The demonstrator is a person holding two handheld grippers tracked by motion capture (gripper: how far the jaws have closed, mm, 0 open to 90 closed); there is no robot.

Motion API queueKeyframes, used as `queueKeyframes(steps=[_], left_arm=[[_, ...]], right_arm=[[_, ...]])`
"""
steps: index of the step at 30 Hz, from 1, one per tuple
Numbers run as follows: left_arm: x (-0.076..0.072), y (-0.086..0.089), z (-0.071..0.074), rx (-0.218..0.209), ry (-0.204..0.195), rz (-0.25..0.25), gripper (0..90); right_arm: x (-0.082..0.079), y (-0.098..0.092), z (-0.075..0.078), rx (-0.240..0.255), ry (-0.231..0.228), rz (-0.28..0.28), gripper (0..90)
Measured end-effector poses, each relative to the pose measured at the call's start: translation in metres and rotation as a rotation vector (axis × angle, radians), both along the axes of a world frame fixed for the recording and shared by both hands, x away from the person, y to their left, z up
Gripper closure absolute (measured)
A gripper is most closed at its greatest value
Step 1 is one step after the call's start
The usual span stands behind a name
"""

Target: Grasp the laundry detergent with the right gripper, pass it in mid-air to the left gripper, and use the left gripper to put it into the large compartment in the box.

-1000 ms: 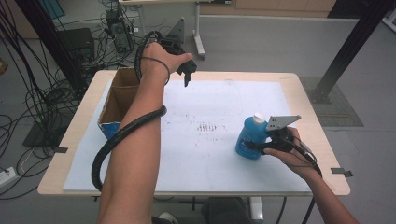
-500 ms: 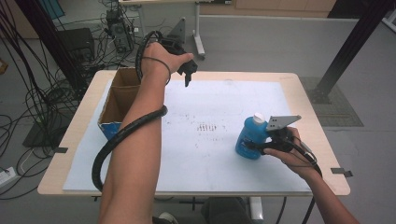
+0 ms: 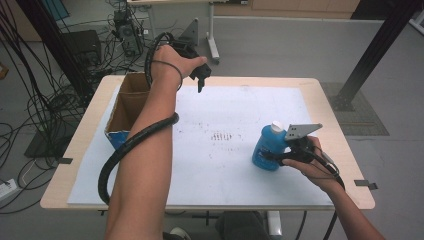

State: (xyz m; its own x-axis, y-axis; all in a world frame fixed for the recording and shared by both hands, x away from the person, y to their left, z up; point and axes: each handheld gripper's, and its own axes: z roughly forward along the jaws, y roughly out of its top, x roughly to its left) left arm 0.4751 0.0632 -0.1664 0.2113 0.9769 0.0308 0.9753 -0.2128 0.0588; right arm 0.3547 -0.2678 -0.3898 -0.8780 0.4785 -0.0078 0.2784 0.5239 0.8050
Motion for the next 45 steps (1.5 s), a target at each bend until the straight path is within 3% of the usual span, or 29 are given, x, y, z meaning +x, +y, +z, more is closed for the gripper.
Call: queueKeyframes(steps=[44, 45], left_arm=[[0.0006, -0.0005, 0.0023, 0.000, -0.005, 0.000, 5.4], [0.0005, -0.0001, 0.0026, -0.017, -0.005, -0.002, 5.4]], right_arm=[[-0.0005, -0.0002, -0.0003, 0.001, -0.002, 0.001, 44.7], [-0.0004, -0.0002, -0.0004, 0.001, -0.004, 0.002, 44.7]])
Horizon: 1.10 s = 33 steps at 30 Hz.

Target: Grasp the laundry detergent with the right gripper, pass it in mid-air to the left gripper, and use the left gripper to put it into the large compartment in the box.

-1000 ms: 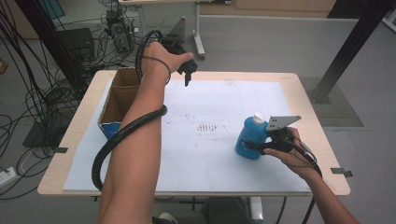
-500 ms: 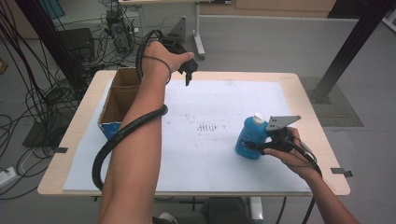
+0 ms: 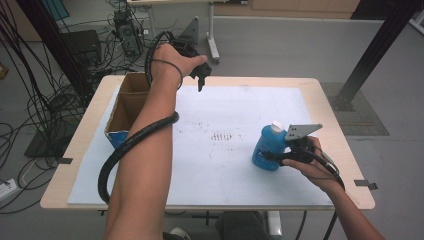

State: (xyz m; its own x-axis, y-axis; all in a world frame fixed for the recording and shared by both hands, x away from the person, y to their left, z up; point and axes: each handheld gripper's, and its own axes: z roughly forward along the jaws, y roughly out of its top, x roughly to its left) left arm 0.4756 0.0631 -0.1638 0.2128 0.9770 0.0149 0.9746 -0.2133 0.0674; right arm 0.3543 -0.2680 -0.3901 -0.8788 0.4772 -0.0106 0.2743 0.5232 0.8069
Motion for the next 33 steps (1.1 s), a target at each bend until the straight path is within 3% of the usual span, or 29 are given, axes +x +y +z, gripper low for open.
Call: queueKeyframes(steps=[23, 33], left_arm=[[0.0012, 0.0019, -0.0035, 0.012, 0.010, -0.012, 5.5], [-0.0004, 0.0031, -0.0047, -0.014, 0.003, -0.042, 5.7]], right_arm=[[-0.0001, 0.0001, 0.0001, -0.002, -0.004, 0.003, 44.7], [0.0009, 0.0008, 0.0013, -0.002, 0.013, -0.009, 44.6]])
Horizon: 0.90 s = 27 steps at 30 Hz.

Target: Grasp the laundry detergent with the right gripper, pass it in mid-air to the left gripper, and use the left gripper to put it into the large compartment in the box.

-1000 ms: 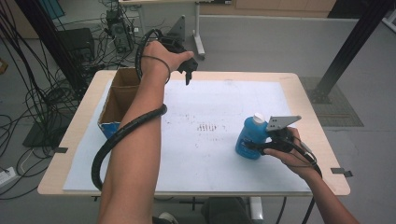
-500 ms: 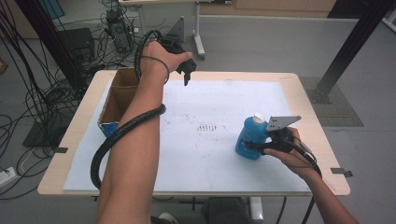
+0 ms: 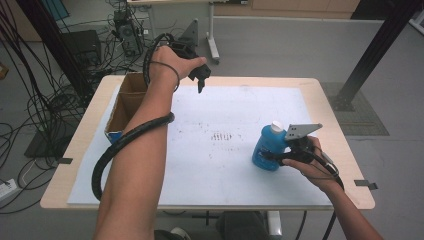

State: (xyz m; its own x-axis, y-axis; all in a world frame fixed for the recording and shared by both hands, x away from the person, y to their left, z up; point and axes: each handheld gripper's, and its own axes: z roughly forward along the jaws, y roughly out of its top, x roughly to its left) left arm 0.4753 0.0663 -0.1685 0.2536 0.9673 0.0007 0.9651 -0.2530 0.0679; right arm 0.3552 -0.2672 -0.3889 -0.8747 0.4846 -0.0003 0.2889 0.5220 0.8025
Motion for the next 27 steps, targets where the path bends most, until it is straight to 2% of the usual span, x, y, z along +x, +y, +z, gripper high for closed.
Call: queueKeyframes(steps=[3, 7, 9, 10, 14, 18, 20, 21, 23, 26, 27], left_arm=[[0.000, 0.002, 0.002, -0.001, -0.003, -0.012, 5.6], [0.000, 0.005, 0.007, -0.009, -0.008, -0.044, 5.2], [0.001, 0.007, 0.010, -0.012, -0.009, -0.062, 5.1], [0.001, 0.008, 0.012, -0.012, -0.007, -0.073, 5.1], [-0.001, 0.010, 0.019, -0.033, 0.000, -0.179, 5.5], [-0.002, 0.011, 0.026, -0.039, 0.012, -0.251, 5.6], [-0.002, 0.012, 0.027, -0.048, 0.010, -0.263, 5.6], [-0.003, 0.012, 0.032, -0.044, 0.012, -0.310, 5.6], [-0.004, 0.012, 0.038, -0.042, 0.018, -0.358, 5.8], [-0.007, 0.012, 0.048, -0.034, -0.005, -0.430, 6.0], [-0.007, 0.012, 0.048, -0.034, -0.005, -0.430, 6.0]], right_arm=[[0.001, 0.001, 0.001, -0.002, 0.015, -0.010, 44.6], [0.005, 0.003, 0.006, 0.035, 0.049, -0.029, 44.6], [0.009, 0.008, 0.016, 0.036, 0.072, -0.040, 44.6], [0.009, 0.008, 0.016, 0.036, 0.072, -0.040, 44.6], [0.019, 0.014, 0.039, 0.025, 0.126, -0.062, 44.5], [0.029, 0.020, 0.061, 0.023, 0.158, -0.063, 44.5], [0.032, 0.022, 0.066, 0.022, 0.164, -0.061, 44.5], [0.038, 0.027, 0.076, 0.014, 0.186, -0.050, 44.4], [0.044, 0.033, 0.087, -0.006, 0.204, -0.038, 44.4], [0.051, 0.045, 0.101, -0.027, 0.219, -0.025, 44.3], [0.051, 0.045, 0.101, -0.027, 0.219, -0.025, 44.3]])
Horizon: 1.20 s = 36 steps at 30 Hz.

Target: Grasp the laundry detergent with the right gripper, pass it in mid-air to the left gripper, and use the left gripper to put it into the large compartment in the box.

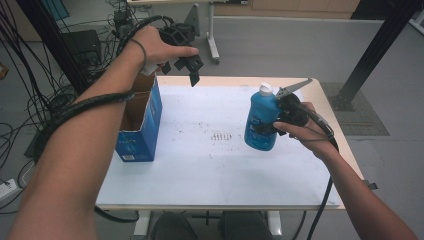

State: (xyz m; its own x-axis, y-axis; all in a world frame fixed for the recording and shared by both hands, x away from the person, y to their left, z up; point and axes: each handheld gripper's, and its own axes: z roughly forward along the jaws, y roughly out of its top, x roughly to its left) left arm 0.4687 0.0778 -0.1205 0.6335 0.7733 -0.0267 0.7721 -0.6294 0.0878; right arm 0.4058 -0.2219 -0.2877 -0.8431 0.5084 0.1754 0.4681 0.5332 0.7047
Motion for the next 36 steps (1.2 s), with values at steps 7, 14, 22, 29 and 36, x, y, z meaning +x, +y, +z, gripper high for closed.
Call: queueKeyframes(steps=[7, 14, 22, 29, 36], left_arm=[[-0.013, -0.003, 0.032, -0.015, -0.079, -0.208, 6.0], [-0.021, -0.002, 0.043, -0.001, -0.087, -0.316, 5.8], [-0.032, 0.005, 0.034, 0.046, -0.059, -0.365, 5.8], [-0.043, 0.001, 0.024, 0.068, -0.052, -0.413, 5.9], [-0.053, -0.008, 0.022, 0.108, -0.074, -0.444, 5.8]], right_arm=[[0.026, 0.039, 0.029, 0.006, 0.016, 0.057, 44.3], [0.037, 0.086, 0.036, 0.005, -0.002, 0.163, 44.3], [0.038, 0.131, 0.032, 0.019, -0.049, 0.319, 44.1], [0.030, 0.151, 0.029, 0.038, -0.132, 0.418, 44.1], [0.026, 0.156, 0.023, 0.052, -0.158, 0.459, 44.2]])
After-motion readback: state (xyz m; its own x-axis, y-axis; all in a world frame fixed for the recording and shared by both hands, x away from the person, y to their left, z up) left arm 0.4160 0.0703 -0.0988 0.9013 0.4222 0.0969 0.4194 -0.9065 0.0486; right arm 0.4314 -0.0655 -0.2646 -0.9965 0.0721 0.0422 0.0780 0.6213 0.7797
